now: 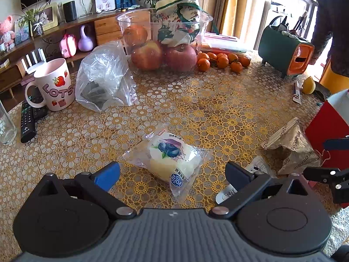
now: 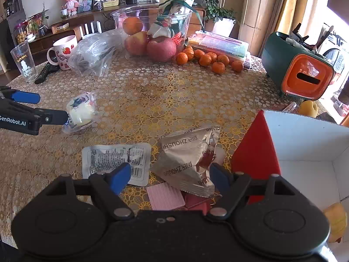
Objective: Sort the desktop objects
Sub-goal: 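Grasp the blueberry bread bag with the left gripper while the right grasps the silver snack bag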
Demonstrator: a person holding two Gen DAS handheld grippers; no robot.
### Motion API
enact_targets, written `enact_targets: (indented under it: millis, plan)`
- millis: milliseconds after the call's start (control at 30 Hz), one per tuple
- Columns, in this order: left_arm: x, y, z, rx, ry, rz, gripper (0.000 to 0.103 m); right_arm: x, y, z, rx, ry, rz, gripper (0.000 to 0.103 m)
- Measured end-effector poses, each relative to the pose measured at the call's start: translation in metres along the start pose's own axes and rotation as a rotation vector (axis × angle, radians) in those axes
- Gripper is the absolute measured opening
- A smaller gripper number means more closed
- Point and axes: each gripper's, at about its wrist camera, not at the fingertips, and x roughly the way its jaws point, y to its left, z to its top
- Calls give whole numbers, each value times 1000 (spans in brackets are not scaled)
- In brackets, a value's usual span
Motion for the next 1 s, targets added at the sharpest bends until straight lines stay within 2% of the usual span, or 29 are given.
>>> enact_targets:
  millis: [100,267,500,600,1000]
  plan:
    - [12,2,10,-42,43,-7,103,9,-1,4,1,8,2,79]
    - [34,1,18,-43,89,23,103,22,-3,9,5,21,-8,79]
    - [60,17,28,-198,171,14,103,37,-5,11,0,36,-20,80]
    - [69,17,28,-234,204,14,103,42,-6,10,1,43,-25,80]
    - [84,13,27,-270,224,-3,102,52,-4,10,-34,45,-48,76]
